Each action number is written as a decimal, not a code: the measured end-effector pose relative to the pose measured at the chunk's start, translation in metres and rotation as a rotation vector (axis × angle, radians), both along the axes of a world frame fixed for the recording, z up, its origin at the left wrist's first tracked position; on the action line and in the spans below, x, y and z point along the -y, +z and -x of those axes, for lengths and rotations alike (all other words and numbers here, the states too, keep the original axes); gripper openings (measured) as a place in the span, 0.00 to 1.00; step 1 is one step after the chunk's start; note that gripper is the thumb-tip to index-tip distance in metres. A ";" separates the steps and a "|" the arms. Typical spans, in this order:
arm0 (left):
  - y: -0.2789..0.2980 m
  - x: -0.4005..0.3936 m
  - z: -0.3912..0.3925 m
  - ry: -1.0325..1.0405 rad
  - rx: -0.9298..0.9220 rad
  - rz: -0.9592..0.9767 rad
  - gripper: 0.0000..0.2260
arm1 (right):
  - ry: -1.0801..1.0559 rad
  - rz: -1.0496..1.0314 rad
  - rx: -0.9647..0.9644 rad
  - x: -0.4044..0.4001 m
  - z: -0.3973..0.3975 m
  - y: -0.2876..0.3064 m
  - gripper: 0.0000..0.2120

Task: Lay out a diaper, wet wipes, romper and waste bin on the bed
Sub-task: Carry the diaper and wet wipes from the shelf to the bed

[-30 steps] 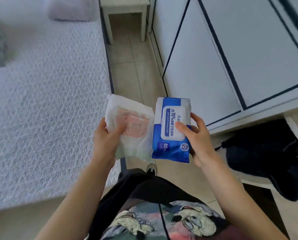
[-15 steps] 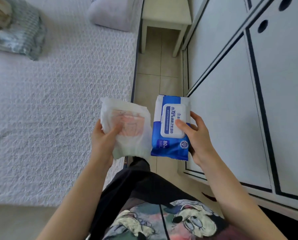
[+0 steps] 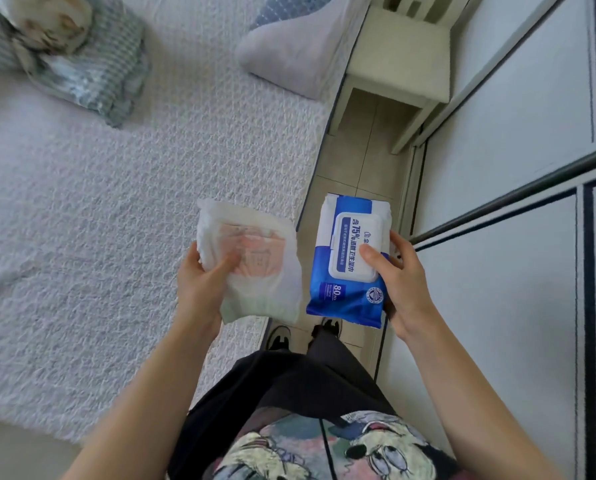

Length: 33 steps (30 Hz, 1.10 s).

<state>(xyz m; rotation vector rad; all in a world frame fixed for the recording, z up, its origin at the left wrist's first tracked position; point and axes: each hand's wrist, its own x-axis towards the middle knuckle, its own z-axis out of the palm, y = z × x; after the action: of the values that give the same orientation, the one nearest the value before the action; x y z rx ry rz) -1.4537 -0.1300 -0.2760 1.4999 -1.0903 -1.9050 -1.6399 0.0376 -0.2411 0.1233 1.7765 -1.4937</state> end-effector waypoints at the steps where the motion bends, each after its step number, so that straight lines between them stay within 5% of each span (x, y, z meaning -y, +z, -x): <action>1: -0.001 0.006 0.007 0.014 0.005 0.003 0.17 | 0.016 -0.001 0.003 0.009 0.010 -0.002 0.28; 9: -0.011 0.055 0.083 0.186 0.055 0.063 0.14 | 0.207 -0.013 -0.005 0.092 0.117 -0.013 0.27; 20: -0.012 0.099 0.209 0.624 0.076 0.106 0.12 | 0.727 -0.041 -0.121 0.234 0.261 -0.018 0.30; 33: -0.020 0.115 0.174 0.959 0.124 0.051 0.12 | 1.095 -0.041 -0.143 0.341 0.228 -0.044 0.28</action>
<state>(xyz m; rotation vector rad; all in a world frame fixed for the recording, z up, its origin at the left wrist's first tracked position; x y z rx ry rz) -1.6280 -0.2453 -0.2963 1.6864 -0.3147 -1.1088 -1.8681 -0.3035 -0.2851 -0.8255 1.5342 -0.6612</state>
